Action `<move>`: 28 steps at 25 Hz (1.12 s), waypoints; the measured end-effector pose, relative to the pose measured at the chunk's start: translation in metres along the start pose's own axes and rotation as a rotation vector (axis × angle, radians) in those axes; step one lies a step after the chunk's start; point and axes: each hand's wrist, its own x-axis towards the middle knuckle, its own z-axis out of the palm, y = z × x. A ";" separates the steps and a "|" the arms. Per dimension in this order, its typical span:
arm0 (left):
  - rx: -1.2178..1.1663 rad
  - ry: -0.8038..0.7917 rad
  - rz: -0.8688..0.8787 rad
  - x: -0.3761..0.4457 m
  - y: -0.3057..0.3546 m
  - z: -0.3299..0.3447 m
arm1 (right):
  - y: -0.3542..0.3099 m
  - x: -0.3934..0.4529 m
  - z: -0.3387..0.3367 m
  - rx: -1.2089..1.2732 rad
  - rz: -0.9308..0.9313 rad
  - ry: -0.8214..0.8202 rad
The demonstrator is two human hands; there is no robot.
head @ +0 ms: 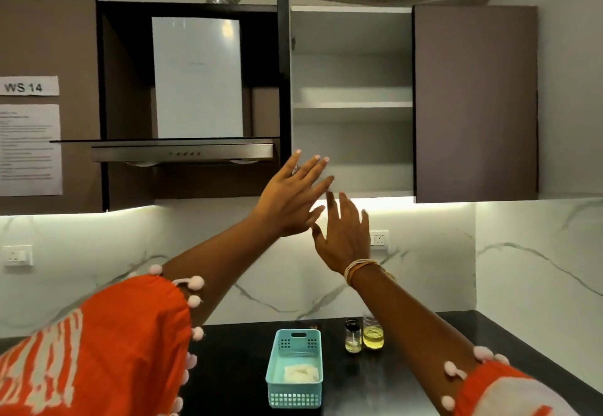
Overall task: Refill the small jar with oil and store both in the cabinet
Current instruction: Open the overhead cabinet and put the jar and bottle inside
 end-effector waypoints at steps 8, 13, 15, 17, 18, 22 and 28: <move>-0.204 -0.127 -0.284 0.070 0.092 0.053 | 0.123 0.022 0.022 -0.257 0.012 -0.070; -0.334 -0.168 -0.399 0.083 0.157 0.123 | 0.195 0.020 0.069 -0.161 0.047 -0.139; -0.379 -0.244 -0.427 0.077 0.187 0.155 | 0.220 0.007 0.097 -0.144 0.039 -0.200; -0.445 -0.331 -0.441 0.073 0.217 0.189 | 0.243 -0.008 0.128 -0.110 0.048 -0.270; -0.491 -0.364 -0.451 0.072 0.230 0.205 | 0.253 -0.014 0.144 -0.079 0.059 -0.299; -0.662 -0.514 -0.496 0.063 0.279 0.266 | 0.283 -0.039 0.205 0.037 0.133 -0.409; -0.797 -0.747 -0.561 0.038 0.347 0.382 | 0.315 -0.081 0.324 0.082 0.347 -0.593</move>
